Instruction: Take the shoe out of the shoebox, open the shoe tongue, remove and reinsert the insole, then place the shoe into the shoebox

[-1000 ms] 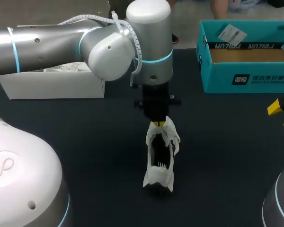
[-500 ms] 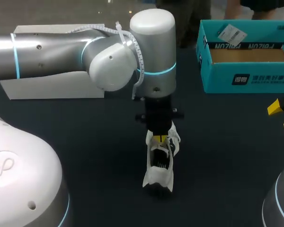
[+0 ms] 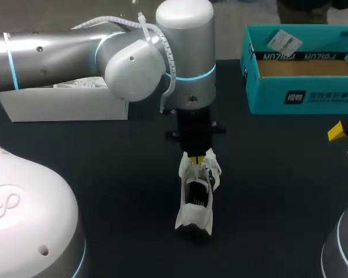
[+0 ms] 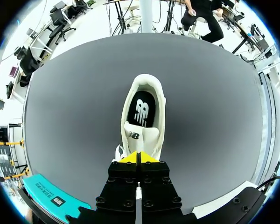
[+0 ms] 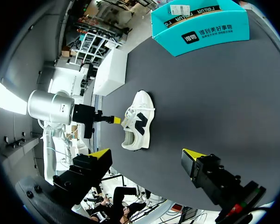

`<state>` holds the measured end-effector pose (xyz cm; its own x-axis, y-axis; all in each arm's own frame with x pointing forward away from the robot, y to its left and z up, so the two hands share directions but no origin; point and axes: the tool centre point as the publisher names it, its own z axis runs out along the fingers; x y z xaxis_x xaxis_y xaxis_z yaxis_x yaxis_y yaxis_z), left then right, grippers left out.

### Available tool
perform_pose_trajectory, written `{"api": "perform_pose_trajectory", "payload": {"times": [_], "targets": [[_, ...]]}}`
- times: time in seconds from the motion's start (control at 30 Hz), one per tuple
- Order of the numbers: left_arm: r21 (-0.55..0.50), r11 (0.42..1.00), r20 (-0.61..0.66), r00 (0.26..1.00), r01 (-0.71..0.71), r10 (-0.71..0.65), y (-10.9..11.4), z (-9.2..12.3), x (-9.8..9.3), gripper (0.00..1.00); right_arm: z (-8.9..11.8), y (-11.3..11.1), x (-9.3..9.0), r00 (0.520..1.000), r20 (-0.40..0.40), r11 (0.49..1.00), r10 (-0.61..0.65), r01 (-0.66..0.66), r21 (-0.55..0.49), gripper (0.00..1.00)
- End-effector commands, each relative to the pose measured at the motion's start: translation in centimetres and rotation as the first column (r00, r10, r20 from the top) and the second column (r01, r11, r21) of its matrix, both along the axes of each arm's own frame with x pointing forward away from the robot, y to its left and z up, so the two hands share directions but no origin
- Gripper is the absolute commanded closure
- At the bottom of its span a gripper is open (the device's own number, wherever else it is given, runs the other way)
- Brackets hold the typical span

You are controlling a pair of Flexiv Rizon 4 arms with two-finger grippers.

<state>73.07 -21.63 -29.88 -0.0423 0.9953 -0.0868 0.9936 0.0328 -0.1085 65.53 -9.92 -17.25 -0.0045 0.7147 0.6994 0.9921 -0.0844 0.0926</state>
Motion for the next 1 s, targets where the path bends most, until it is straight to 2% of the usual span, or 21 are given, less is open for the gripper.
{"api": "perform_pose_trajectory", "payload": {"times": [0.03, 0.3, 0.47, 0.63, 0.73, 0.77, 0.8, 1.0], "targets": [[0.031, 0.999, -0.02, 0.999, -0.044, 0.045, -1.1, -1.4, -1.1, 1.0, -0.1, 0.0, -0.2, 1.0, 0.002, 1.0, -0.003, 0.003, 0.0, 0.0], [0.051, 0.991, -0.07, 0.99, -0.12, 0.124, -1.1, -2.6, -3.7, 1.0, -0.1, 0.0, -0.2, 1.0, 0.002, 1.0, -0.003, 0.003, 0.0, 0.0], [0.066, 0.984, -0.081, 0.982, -0.168, 0.173, -0.6, -2.3, -4.7, 1.0, -0.1, 0.0, -0.2, 1.0, 0.002, 1.0, -0.003, 0.003, 0.0, 0.0], [0.064, 0.97, -0.034, 0.971, -0.232, 0.235, 0.5, -1.0, -3.6, 1.0, -0.1, 0.0, -0.2, 1.0, 0.002, 1.0, -0.003, 0.003, 0.0, 0.0], [0.05, 0.958, -0.014, 0.959, -0.283, 0.284, 0.4, -0.2, -3.1, 1.0, -0.1, 0.0, -0.2, 1.0, 0.002, 1.0, -0.003, 0.003, 0.0, 0.0], [0.022, 0.947, -0.043, 0.946, -0.32, 0.321, 0.3, 0.0, -3.1, 1.0, -0.1, 0.0, -0.2, 1.0, 0.002, 1.0, -0.003, 0.003, 0.0, 0.0], [-0.113, 0.926, -0.17, 0.926, -0.359, 0.338, 0.1, 0.4, -3.2, 1.0, -0.1, 0.0, -0.2, 1.0, 0.002, 1.0, -0.003, 0.003, 0.0, 0.0], [-0.113, 0.926, -0.17, 0.926, -0.359, 0.338, 0.1, 0.4, -3.2, 1.0, -0.1, 0.0, -0.2, 1.0, 0.002, 1.0, -0.003, 0.003, 0.0, 0.0]]}}
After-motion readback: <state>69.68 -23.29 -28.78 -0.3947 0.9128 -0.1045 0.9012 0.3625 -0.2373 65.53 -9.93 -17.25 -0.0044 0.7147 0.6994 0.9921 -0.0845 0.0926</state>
